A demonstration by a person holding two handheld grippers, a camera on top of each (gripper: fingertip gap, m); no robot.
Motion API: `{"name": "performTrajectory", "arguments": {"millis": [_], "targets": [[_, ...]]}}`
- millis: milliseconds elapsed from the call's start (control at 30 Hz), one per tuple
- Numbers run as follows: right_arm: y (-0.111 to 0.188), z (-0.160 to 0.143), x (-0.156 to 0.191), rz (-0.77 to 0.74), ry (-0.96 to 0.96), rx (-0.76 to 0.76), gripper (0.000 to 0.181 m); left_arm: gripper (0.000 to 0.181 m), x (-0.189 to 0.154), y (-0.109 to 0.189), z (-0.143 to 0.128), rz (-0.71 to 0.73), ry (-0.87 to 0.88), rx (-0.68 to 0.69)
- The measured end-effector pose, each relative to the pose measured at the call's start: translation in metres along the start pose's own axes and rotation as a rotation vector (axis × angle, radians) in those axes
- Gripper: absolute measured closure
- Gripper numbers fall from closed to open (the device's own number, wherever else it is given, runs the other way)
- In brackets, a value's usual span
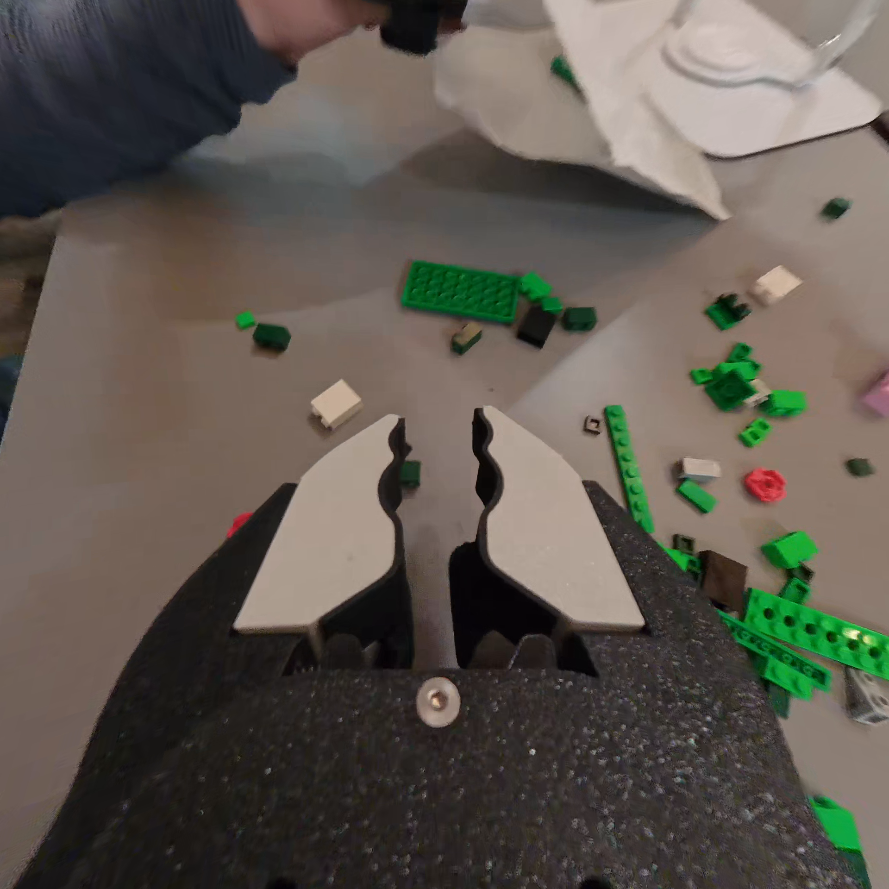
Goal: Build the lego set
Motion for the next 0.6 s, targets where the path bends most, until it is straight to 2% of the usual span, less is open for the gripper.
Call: {"name": "performTrajectory", "arguments": {"millis": [167,267,433,600], "targets": [[-0.011,-0.018,0.008,0.08,0.008,0.144,0.154,0.181,-0.002,0.0,0.0,0.015,-0.029,0.012],[-0.01,-0.023,0.003,0.057,-0.011,0.181,0.153,0.181,-0.002,0.0,0.0,0.012,-0.028,0.013],[0.004,-0.018,-0.016,-0.075,-0.065,0.113,0.152,0.181,-0.002,0.0,0.0,0.008,-0.027,0.012],[0.01,-0.014,-0.018,-0.1,-0.059,0.059,0.152,0.181,-0.002,0.0,0.0,0.007,-0.031,0.013]]}}
Point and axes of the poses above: each gripper's, where its closed fingertips meet, y back along the fingers, z out of its top, x = y × z across the jaws, the point moved 4 cm from there along y, back along the fingers, and after that the axes turned 11 degrees about x, right-handed, at the moved point
